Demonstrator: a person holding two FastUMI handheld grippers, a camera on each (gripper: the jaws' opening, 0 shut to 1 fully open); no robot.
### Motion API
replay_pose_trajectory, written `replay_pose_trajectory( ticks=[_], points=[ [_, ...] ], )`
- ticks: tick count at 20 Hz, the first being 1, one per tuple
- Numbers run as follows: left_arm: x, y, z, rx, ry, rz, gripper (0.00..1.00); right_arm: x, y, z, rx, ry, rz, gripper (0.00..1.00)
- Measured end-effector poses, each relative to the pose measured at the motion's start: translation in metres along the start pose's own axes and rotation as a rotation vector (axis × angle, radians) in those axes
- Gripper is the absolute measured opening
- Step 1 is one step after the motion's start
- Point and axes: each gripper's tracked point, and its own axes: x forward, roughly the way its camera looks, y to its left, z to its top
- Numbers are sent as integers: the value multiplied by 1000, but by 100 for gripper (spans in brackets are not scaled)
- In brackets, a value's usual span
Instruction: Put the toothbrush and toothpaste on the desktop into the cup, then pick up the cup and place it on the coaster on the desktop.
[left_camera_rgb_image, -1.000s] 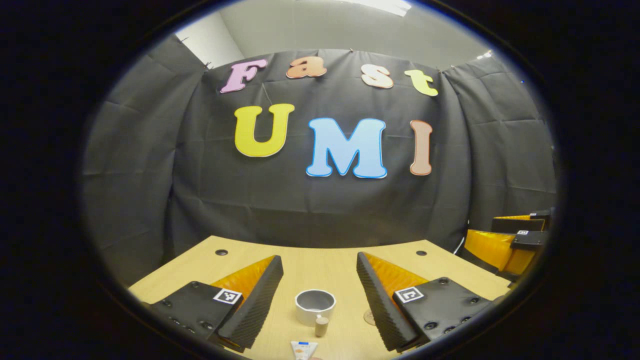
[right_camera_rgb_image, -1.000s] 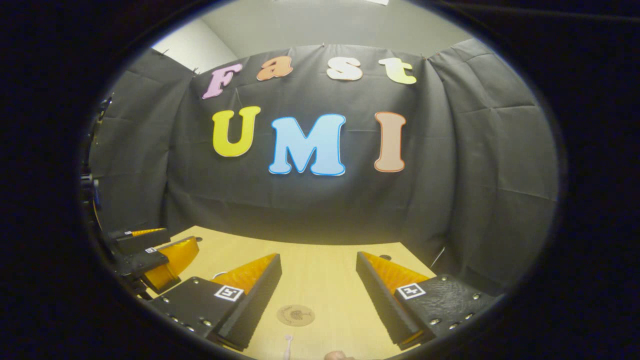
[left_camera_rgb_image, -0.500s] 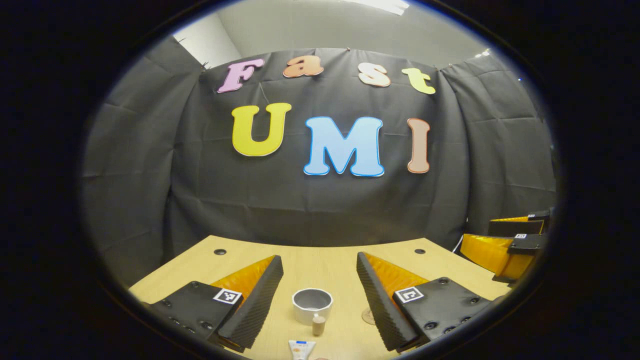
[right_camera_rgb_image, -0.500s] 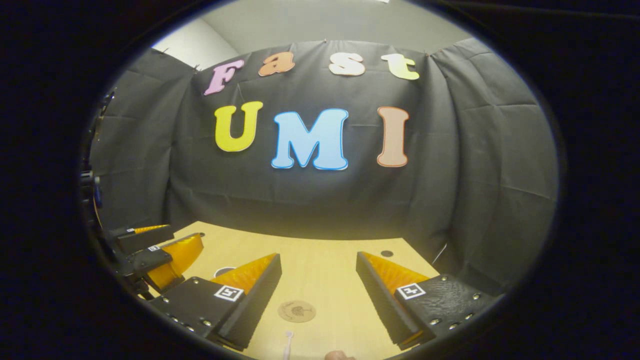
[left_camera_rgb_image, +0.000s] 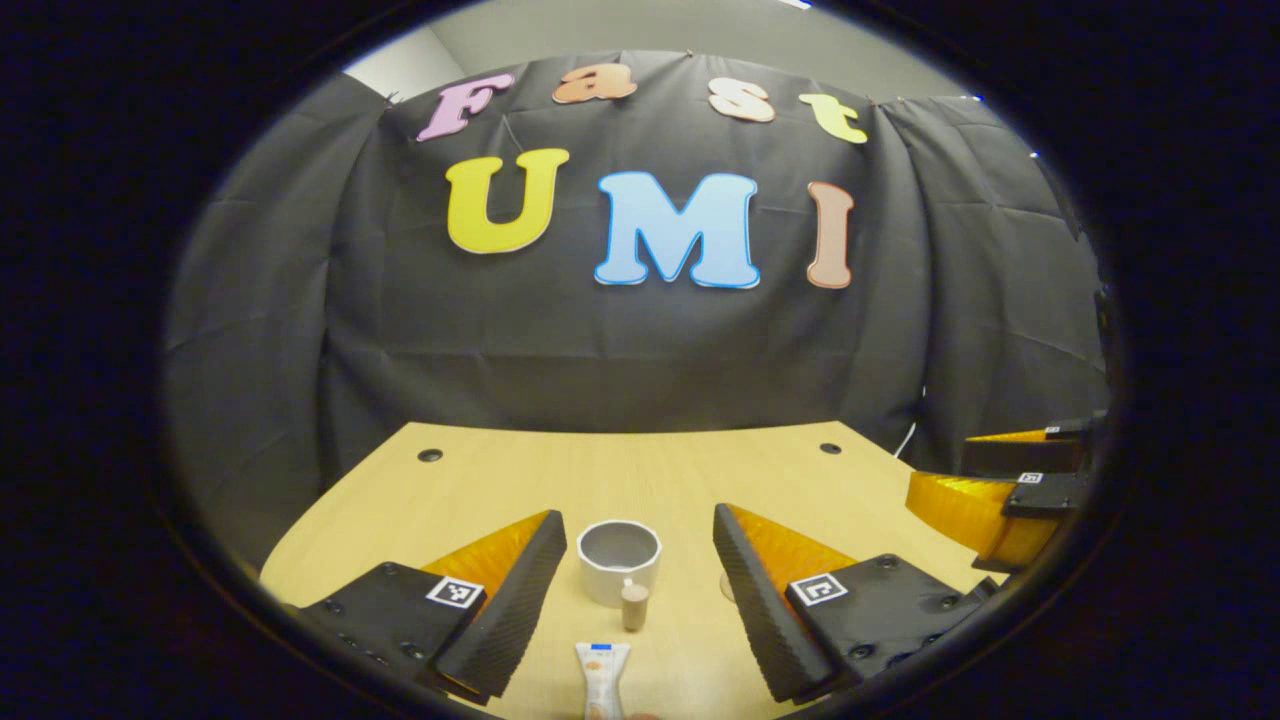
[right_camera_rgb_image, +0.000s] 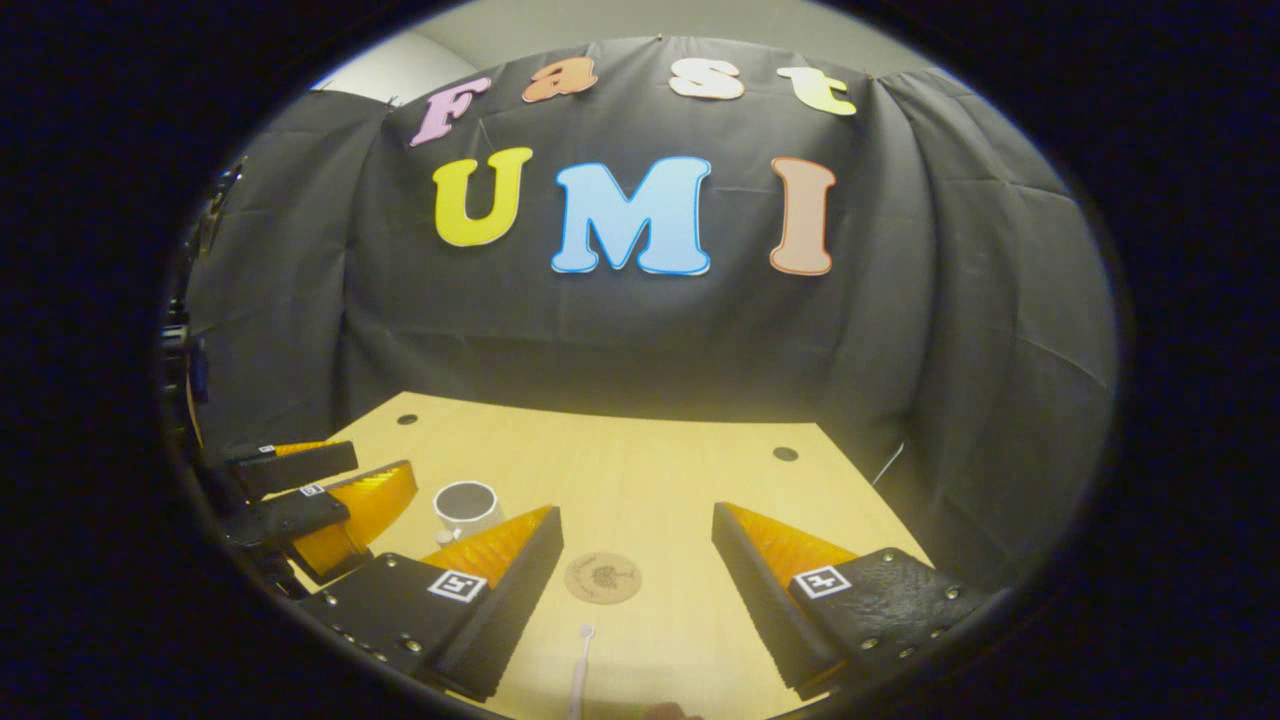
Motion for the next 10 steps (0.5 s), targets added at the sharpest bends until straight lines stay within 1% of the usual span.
replay_pose_trajectory(
  ticks=[5,10],
  points=[
    [3,-2,-38,-41,142,-15,93,6,12,-27,7,133,39,96],
    [4,1,-76,-44,274,-11,94,8,21,-61,50,267,60,96]
  ],
)
